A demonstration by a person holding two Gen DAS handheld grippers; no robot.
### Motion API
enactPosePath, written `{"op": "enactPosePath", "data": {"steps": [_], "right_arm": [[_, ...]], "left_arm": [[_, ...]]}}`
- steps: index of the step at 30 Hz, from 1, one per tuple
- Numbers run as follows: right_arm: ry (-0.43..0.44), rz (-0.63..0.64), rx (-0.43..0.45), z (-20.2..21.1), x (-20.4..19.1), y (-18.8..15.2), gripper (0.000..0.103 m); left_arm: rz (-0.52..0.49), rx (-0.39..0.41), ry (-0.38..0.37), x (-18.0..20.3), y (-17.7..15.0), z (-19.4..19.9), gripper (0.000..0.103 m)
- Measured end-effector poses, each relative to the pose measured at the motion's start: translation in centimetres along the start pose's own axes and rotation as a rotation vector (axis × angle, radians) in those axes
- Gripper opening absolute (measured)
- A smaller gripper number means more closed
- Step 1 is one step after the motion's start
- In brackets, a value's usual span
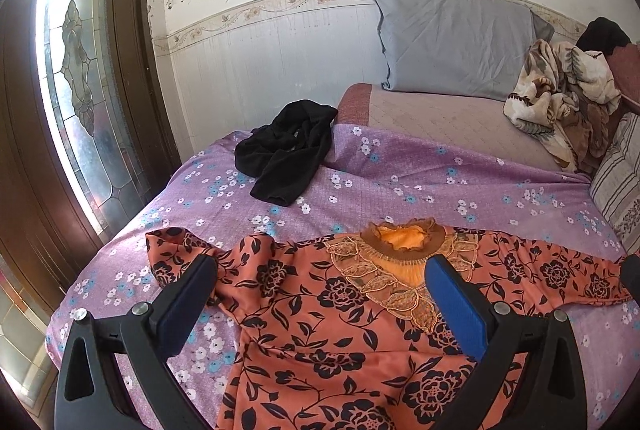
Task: Fold small clothes
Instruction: 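Move both tools over the orange rose-print top toward its sleeves, then grasp the end of one sleeve with the right tool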
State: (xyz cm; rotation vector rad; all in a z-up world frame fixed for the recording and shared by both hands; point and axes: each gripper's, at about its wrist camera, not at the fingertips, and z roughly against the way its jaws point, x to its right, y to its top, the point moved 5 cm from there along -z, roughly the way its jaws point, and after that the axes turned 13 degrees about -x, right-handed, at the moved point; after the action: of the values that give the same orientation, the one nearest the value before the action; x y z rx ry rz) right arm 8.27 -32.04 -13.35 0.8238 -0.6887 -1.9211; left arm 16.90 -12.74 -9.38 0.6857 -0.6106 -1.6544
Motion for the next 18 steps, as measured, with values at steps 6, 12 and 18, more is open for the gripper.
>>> {"op": "enactPosePath", "data": {"steps": [6,12,18], "right_arm": [[0.002,-0.024,-0.029,-2.0,1.2,-0.3,0.103],[-0.002,-0.067,-0.087,-5.6,3.3,-1.3,0.103],[0.029,-0.129,-0.171,-8.8,5.2,-1.9,0.103]], "left_arm": [[-0.004,-0.008,0.002,1.3,0.3,-2.4,0.103],[-0.033,-0.058,0.011,2.1,-0.6,-5.5,0.103],[-0.056,-0.061,0.017,2.3,-1.4,-7.8,0.103]]}}
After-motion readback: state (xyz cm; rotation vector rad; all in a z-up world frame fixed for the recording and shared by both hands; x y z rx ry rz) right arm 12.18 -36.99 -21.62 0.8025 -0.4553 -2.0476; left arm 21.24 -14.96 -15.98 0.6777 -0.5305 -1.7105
